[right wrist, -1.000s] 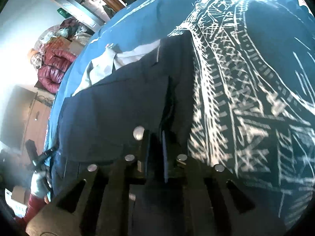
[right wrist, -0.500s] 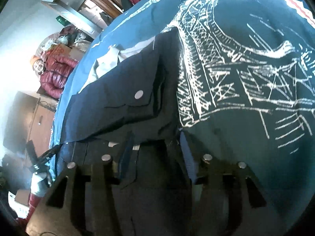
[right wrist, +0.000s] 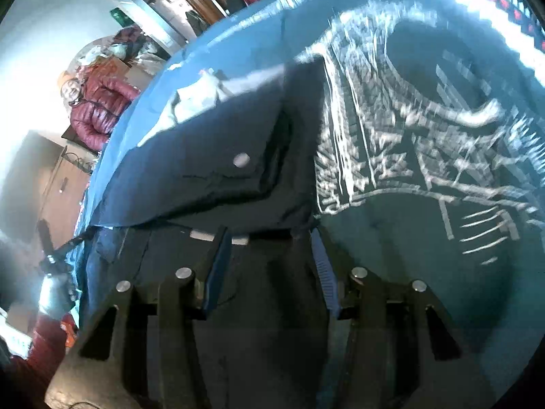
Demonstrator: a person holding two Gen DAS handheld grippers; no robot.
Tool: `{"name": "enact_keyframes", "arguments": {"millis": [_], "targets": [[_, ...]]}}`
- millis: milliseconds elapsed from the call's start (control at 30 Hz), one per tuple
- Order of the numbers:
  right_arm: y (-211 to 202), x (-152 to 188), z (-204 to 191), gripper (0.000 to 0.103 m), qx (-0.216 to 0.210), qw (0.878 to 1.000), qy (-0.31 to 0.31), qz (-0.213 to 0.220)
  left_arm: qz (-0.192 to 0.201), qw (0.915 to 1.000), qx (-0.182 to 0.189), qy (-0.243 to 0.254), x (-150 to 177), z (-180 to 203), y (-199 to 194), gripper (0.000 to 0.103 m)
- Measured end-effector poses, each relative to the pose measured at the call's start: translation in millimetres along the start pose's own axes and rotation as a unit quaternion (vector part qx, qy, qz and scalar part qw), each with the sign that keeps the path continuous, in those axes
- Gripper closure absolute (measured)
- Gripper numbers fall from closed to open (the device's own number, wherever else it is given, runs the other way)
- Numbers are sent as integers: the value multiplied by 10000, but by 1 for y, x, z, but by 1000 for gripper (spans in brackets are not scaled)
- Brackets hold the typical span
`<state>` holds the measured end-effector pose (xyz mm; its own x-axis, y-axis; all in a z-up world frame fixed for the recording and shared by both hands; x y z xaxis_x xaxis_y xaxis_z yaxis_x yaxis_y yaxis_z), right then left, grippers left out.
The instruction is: Fold large clothes
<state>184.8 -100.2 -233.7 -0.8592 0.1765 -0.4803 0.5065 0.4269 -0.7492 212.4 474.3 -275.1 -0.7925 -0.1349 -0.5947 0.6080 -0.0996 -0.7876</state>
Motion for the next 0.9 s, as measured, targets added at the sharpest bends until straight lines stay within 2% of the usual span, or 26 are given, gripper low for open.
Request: {"name": "enact_keyframes", "arguments": {"millis": [67,100,167,200,233,300,333,367,400,433,467,500,533,567,600,633,700,733,800,833,900], "targets": [[-11,-8,-12,54,-45,9996,-189,218,417,9990,2,145,-9,15,-31,49],[-12,-13,-19,54,-111,9991,-272,311,693,9971,122,274,-17,31,-47,49],[-2,-26,-33,54,-346,9980,-390,358,884,9947,241,457,-28,47,-52,46],[12,-32,-40,54,-411,9975,-475,326,913,9931,479,551,-36,58,-45,45],[29,-37,-44,54,-448,9973,-539,234,858,9926,605,609,-42,69,-31,44],[65,-38,-46,55,-494,9970,-587,-134,423,9942,864,484,-46,72,14,45],[77,-36,-44,57,-408,9969,-621,-274,170,9960,765,439,-43,66,36,46],[88,-34,-39,62,-281,9967,-650,-394,-112,9975,517,461,-35,56,57,48],[89,-33,-34,71,-275,9967,-641,-405,-360,9980,369,361,-26,39,71,48],[84,-33,-27,72,-237,9973,-566,-407,-325,9975,623,83,-24,27,71,48],[71,-32,-16,71,-42,9982,-436,-403,-257,9974,663,-88,-24,18,65,49],[56,-29,-6,70,61,9987,-324,-390,-176,9983,527,-166,-24,4,53,48],[37,-22,2,70,26,9990,-178,-397,-99,9995,271,-126,-22,-9,39,49],[21,-14,9,65,-14,9991,-25,-433,-124,9997,156,-131,-15,-20,27,56],[3,-1,16,59,-80,9987,162,-479,-189,9993,259,-200,-7,-26,19,56],[-20,21,23,57,-214,9973,429,-562,-280,9981,446,-308,1,-31,10,56],[-49,66,31,56,-481,9931,727,-790,-452,9942,906,-366,23,-33,-13,48],[-59,91,34,56,-458,9915,818,-907,-553,9899,1254,-363,40,-27,-27,44],[-69,132,39,56,-430,9875,999,-1140,-721,9779,1883,-556,69,-16,-44,41],[-72,158,43,56,-484,9835,1177,-1283,-770,9730,2082,-635,82,-13,-51,39],[-76,181,45,57,-664,9793,1417,-1287,-891,9652,2349,-727,105,-9,-60,38]]}}
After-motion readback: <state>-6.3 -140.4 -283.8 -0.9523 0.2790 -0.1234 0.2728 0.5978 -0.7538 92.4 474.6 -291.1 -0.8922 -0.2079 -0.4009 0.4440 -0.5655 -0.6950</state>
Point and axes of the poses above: each gripper's, at about its wrist camera, not at the fingertips, and y roughly the way its jaws point, z to its right, x to its underside, the point moved 6 cm from there along y, roughly the way its jaws point, and after that the axes turned 3 degrees about x, right-handed, at the moved point
